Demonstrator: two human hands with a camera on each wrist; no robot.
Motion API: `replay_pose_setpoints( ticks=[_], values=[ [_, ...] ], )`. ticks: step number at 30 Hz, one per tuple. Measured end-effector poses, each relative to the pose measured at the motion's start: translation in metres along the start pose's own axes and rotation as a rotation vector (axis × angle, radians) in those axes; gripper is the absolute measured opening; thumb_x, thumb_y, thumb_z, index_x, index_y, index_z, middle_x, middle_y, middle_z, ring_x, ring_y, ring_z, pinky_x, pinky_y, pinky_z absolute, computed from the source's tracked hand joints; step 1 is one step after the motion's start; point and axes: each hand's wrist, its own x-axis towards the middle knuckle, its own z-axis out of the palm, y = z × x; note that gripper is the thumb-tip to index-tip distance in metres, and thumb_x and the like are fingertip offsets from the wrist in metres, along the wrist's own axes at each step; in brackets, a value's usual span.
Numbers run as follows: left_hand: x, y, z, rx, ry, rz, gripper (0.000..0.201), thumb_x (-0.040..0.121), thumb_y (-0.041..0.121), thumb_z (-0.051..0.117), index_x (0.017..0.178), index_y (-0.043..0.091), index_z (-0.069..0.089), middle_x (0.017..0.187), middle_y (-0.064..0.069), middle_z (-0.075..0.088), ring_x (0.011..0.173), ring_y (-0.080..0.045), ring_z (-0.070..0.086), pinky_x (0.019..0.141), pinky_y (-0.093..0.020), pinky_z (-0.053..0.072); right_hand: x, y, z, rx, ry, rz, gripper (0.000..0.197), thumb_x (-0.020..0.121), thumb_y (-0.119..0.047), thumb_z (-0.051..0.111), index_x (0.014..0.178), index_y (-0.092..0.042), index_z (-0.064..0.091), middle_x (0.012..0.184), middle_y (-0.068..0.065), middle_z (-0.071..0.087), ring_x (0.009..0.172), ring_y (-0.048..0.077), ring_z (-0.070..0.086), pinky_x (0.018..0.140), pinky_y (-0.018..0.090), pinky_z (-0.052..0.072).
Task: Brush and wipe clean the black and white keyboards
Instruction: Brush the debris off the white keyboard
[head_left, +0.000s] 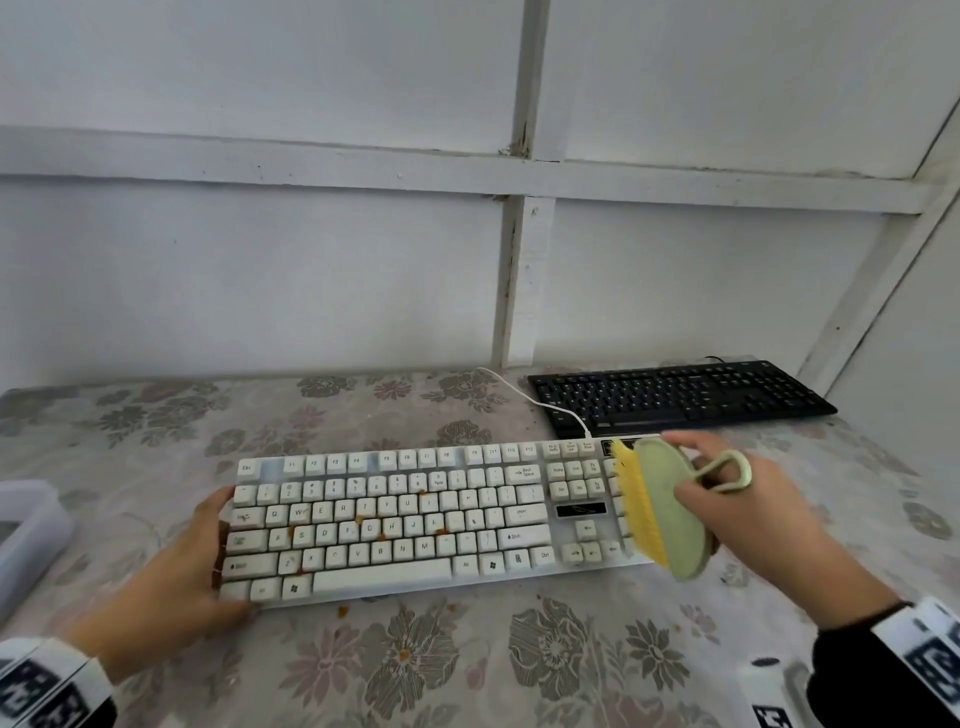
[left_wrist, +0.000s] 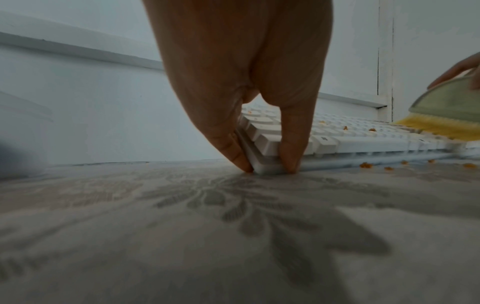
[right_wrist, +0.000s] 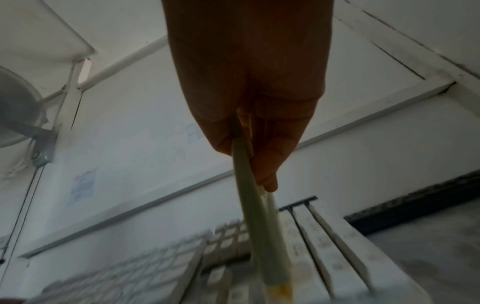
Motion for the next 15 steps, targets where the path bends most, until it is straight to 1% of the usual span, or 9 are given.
replay_pose_setpoints(
  ticks=[1,2,4,6,7,9,11,13,15],
  values=[
    [0.0,-0.001,0.0,-0.006,0.001,0.005,0.097,0.06,0.005,0.083,0.105,0.065,0.021,0.101,0.012,0.056,0.081,-0.004,0.061,0.064,-0.016,0.046,-0.005,0.003,0.001,-0.016,-0.025,0.011,0.04,0.084,-0.002,0.056,0.113,-0.03,0.061,0.071,0.014,0.062,0.05,0.016,0.042,0.04,0.021,0.036],
    [0.001,-0.001,0.001,-0.014,0.014,0.01,0.101,0.059,0.003,0.083,0.104,0.069,0.021,0.1,0.011,0.056,0.08,-0.005,0.062,0.064,-0.017,0.046,-0.009,0.006,0.0,-0.027,-0.049,0.02,0.04,0.084,-0.002,0.057,0.111,-0.03,0.062,0.072,0.017,0.062,0.05,0.016,0.041,0.042,0.025,0.036],
    [0.0,-0.001,0.001,-0.023,0.04,0.017,0.112,0.058,0.001,0.082,0.09,0.085,0.016,0.096,0.011,0.058,0.077,-0.007,0.065,0.064,-0.019,0.047,-0.012,0.004,-0.005,-0.038,-0.076,0.029,0.04,0.083,-0.002,0.057,0.106,-0.034,0.063,0.07,0.017,0.062,0.05,0.017,0.042,0.045,0.03,0.038],
    [0.001,-0.003,0.001,-0.051,0.051,0.013,0.114,0.054,0.005,0.084,0.083,0.089,0.014,0.095,0.01,0.059,0.076,-0.005,0.066,0.064,-0.02,0.048,-0.008,-0.001,-0.012,-0.015,-0.039,0.008,0.039,0.082,-0.001,0.056,0.102,-0.035,0.063,0.064,0.008,0.062,0.047,0.015,0.044,0.044,0.029,0.04],
    [0.0,-0.003,0.0,-0.07,0.054,0.008,0.11,0.048,0.013,0.085,0.084,0.089,0.013,0.096,0.01,0.059,0.077,-0.006,0.066,0.066,-0.02,0.048,-0.004,-0.005,-0.014,0.007,-0.001,-0.008,0.039,0.082,-0.001,0.056,0.103,-0.034,0.063,0.062,-0.001,0.062,0.047,0.013,0.045,0.043,0.027,0.041],
    [0.0,-0.005,0.0,-0.094,0.044,-0.003,0.102,0.037,0.03,0.082,0.088,0.088,0.014,0.099,0.01,0.058,0.082,-0.008,0.065,0.069,-0.023,0.049,0.004,-0.01,-0.013,0.048,0.067,-0.029,0.042,0.083,-0.003,0.055,0.111,-0.034,0.061,0.076,-0.012,0.067,0.055,0.012,0.053,0.045,0.025,0.046],
    [0.001,-0.012,0.001,-0.108,0.045,-0.012,0.106,0.04,0.025,0.085,0.09,0.087,0.016,0.103,0.009,0.058,0.086,-0.011,0.065,0.074,-0.03,0.052,0.009,-0.011,-0.008,0.058,0.082,-0.03,0.044,0.083,-0.004,0.055,0.115,-0.033,0.06,0.087,-0.007,0.067,0.062,0.017,0.056,0.048,0.029,0.049],
    [0.002,-0.017,0.001,-0.117,0.05,-0.001,0.105,0.04,0.025,0.085,0.093,0.086,0.018,0.106,0.011,0.057,0.087,-0.011,0.065,0.078,-0.036,0.053,0.005,-0.005,-0.002,0.034,0.058,-0.002,0.04,0.083,-0.004,0.056,0.114,-0.03,0.061,0.074,0.0,0.063,0.053,0.015,0.047,0.043,0.023,0.041],
    [0.003,-0.018,0.001,-0.126,0.033,-0.002,0.102,0.039,0.031,0.083,0.096,0.085,0.017,0.107,0.013,0.058,0.089,-0.008,0.066,0.08,-0.036,0.053,-0.005,0.002,0.001,-0.015,0.007,0.02,0.037,0.083,-0.003,0.057,0.11,-0.028,0.062,0.068,0.012,0.062,0.048,0.015,0.041,0.042,0.024,0.036]
  ],
)
